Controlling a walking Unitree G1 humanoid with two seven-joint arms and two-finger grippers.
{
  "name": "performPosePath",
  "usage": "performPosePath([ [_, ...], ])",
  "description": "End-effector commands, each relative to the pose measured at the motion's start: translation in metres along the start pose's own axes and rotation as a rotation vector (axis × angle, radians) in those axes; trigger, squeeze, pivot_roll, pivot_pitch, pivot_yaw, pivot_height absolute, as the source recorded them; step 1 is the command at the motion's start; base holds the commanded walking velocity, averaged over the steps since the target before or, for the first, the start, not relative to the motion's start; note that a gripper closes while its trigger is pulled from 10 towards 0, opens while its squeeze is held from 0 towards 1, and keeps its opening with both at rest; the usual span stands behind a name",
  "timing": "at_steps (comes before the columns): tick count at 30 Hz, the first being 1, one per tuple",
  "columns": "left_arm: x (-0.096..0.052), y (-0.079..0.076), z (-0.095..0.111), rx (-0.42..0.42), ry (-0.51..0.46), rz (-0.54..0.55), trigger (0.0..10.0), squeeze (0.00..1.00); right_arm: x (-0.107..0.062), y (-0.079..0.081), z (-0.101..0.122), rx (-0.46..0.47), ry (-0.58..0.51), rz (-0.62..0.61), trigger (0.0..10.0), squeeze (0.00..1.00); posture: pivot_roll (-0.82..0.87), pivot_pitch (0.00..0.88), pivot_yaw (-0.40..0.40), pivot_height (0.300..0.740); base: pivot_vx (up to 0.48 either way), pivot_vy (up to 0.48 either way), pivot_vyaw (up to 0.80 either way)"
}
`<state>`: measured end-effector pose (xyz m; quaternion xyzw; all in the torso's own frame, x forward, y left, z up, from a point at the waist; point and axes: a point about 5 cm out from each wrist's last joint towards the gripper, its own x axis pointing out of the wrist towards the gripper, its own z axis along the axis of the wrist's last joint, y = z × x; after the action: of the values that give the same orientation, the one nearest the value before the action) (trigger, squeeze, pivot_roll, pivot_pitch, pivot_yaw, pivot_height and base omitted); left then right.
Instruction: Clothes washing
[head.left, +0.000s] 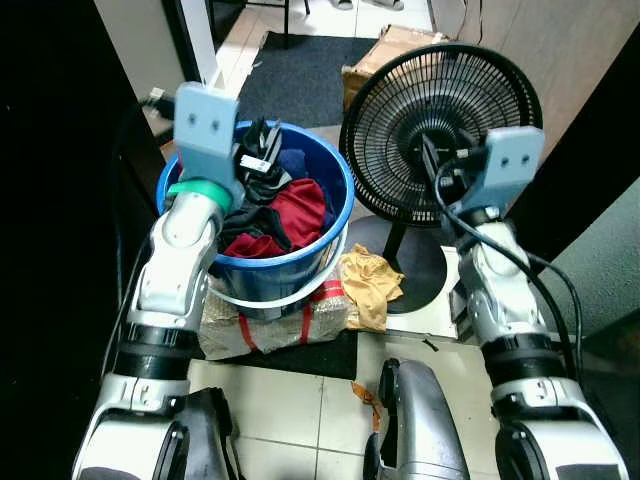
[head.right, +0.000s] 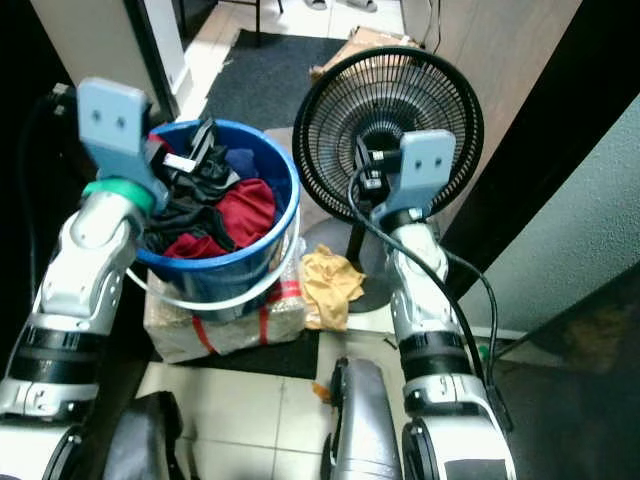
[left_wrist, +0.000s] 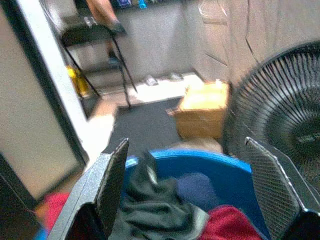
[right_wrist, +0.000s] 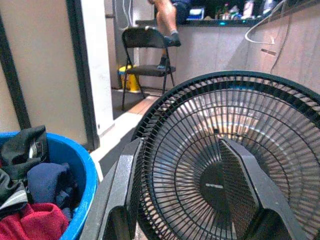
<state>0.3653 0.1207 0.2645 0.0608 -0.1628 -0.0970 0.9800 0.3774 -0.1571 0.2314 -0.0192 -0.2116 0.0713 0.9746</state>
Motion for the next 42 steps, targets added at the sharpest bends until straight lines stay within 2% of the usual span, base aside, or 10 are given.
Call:
performPosePath([
  [1, 0.011, -0.015, -0.010, -0.062, 0.088, -0.026, 10.0, 0.00, 0.008, 0.005, -0.012, -0.026, 0.101, 0.040, 10.0, 0.00, -0.01, 0.122, 0.051, 0.440, 0.000, 0.000, 0.00],
  [10, 0.028, -0.023, -0.014, -0.128, 0.196, 0.040, 10.0, 0.00, 0.017, 0.013, -0.018, -0.030, 0.179, 0.106, 10.0, 0.00, 0.00, 0.153, 0.048, 0.440, 0.000, 0.000, 0.00],
  [14, 0.032, -0.011, -0.013, -0.136, 0.213, 0.100, 10.0, 0.00, 0.018, 0.017, -0.018, -0.030, 0.180, 0.133, 10.0, 0.00, 0.01, 0.164, 0.043, 0.440, 0.000, 0.000, 0.00],
  [17, 0.030, 0.022, -0.015, -0.114, 0.232, 0.211, 10.0, 0.00, 0.023, 0.021, -0.013, -0.020, 0.156, 0.172, 10.0, 0.00, 0.02, 0.180, 0.034, 0.440, 0.000, 0.000, 0.00],
  [18, 0.030, 0.022, -0.015, -0.114, 0.232, 0.211, 10.0, 0.00, 0.023, 0.021, -0.013, -0.020, 0.156, 0.172, 10.0, 0.00, 0.02, 0.180, 0.034, 0.440, 0.000, 0.000, 0.00],
  [21, 0.018, 0.061, -0.020, -0.075, 0.251, 0.326, 10.0, 0.00, 0.029, 0.029, -0.003, 0.021, 0.100, 0.239, 10.0, 0.00, 0.03, 0.187, 0.019, 0.440, 0.000, 0.000, 0.00],
  [25, 0.005, 0.081, -0.023, -0.047, 0.260, 0.378, 10.0, 0.00, 0.031, 0.035, -0.001, 0.033, 0.093, 0.282, 10.0, 0.00, 0.06, 0.191, -0.005, 0.440, 0.000, 0.000, 0.00],
  [28, -0.015, 0.099, -0.025, -0.015, 0.261, 0.431, 10.0, 0.00, 0.032, 0.045, -0.007, 0.023, 0.134, 0.308, 10.0, 0.00, 0.09, 0.192, -0.041, 0.440, 0.000, 0.000, 0.00],
  [34, -0.035, 0.100, -0.033, -0.013, 0.284, 0.476, 10.0, 0.00, 0.032, 0.055, -0.019, -0.023, 0.230, 0.323, 10.0, 0.00, 0.11, 0.191, -0.072, 0.440, 0.000, 0.000, 0.00],
  [42, -0.058, 0.112, -0.035, -0.014, 0.298, 0.572, 10.0, 0.00, 0.042, 0.077, -0.003, 0.021, 0.175, 0.450, 10.0, 0.00, 0.13, 0.202, -0.143, 0.440, 0.000, 0.000, 0.00],
])
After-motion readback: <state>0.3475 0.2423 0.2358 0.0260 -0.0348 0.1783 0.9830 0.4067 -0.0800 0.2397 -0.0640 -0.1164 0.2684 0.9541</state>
